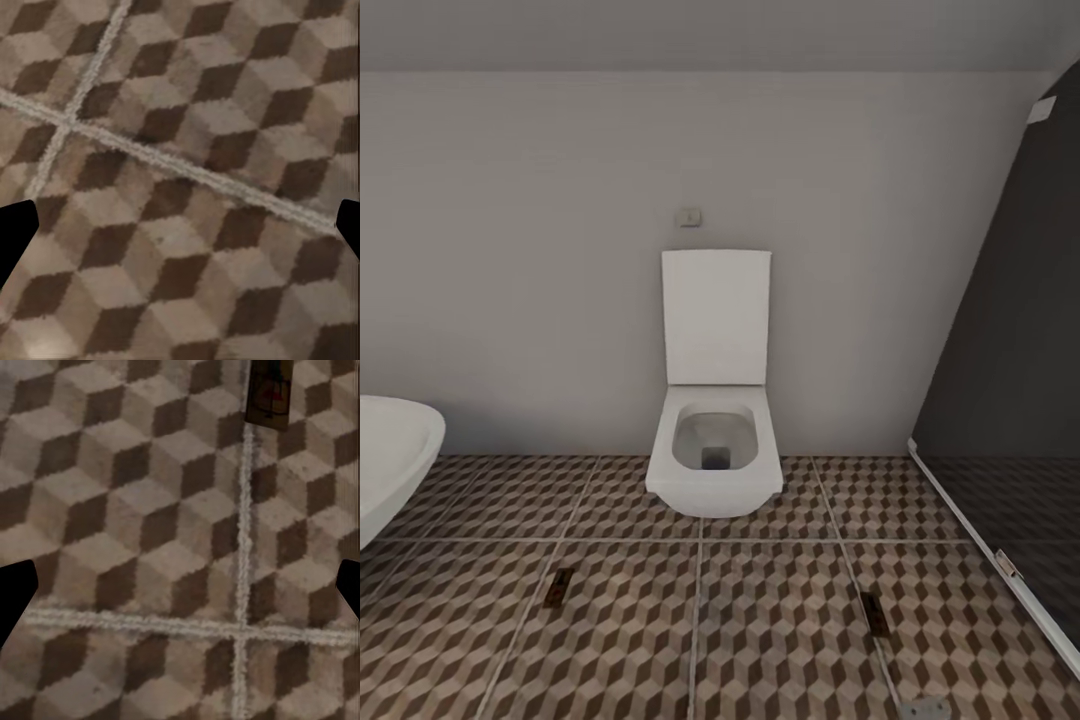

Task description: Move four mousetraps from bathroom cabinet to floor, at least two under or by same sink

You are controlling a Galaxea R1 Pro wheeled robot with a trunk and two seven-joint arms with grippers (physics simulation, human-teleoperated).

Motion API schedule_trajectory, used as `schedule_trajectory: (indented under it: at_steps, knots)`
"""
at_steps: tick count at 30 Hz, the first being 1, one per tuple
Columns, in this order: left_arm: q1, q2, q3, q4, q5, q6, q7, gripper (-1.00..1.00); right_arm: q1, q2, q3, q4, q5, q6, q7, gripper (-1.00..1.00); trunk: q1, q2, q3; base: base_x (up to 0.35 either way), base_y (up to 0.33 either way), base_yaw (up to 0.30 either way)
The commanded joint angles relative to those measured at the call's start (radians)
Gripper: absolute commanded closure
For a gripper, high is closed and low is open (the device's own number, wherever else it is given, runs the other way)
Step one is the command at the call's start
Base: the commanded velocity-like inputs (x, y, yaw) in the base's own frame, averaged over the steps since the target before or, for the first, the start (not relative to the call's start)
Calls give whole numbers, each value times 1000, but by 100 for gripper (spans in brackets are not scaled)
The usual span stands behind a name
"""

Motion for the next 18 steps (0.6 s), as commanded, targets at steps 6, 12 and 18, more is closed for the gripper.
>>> schedule_trajectory:
  at_steps: [6,12,18]
  knots:
    - [-2,1,8,4,2,-6,-6,-100,-2,0,7,4,2,-6,-2,-100,-3,1,22,0,0,0]
    - [-2,0,8,4,2,-6,-6,-100,-2,0,7,4,2,-6,-2,-100,-6,2,46,0,0,0]
    - [-2,0,8,4,2,-6,-6,-100,-2,0,7,4,2,-6,-2,-100,-8,4,69,0,0,0]
